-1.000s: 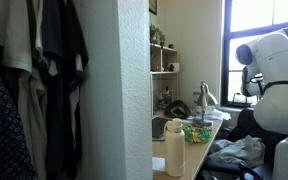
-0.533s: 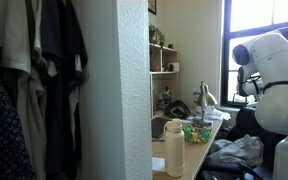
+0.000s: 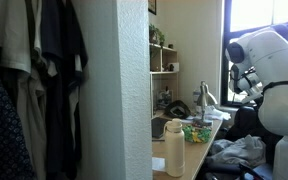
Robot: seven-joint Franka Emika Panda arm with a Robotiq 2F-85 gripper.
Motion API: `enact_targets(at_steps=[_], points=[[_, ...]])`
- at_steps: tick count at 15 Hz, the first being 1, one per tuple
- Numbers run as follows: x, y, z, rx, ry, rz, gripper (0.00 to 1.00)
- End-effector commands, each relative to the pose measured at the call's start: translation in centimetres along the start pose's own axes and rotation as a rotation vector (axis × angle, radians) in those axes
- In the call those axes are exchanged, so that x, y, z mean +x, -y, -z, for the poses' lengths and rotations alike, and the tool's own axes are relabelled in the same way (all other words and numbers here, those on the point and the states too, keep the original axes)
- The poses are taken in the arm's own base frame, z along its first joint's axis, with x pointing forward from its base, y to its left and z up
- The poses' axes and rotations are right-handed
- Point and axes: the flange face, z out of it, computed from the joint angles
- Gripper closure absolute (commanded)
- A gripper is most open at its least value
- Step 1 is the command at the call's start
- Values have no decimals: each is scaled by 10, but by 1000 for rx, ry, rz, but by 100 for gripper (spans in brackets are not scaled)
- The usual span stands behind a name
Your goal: Move the chair away from the table
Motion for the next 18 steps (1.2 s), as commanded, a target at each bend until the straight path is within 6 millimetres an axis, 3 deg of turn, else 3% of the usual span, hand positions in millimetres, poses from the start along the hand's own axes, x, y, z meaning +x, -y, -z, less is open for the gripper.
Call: enact_targets(at_steps=[1, 4, 6, 10, 14, 18], points=[[13, -43, 80, -39, -169, -123, 0], [8, -69, 152, 42, -337, -120, 0], [-6, -80, 188, 148, -361, -77, 0], [-57, -98, 248, 352, -336, 9, 0], [-126, -122, 284, 511, -380, 129, 0], [-196, -144, 294, 628, -393, 274, 0]])
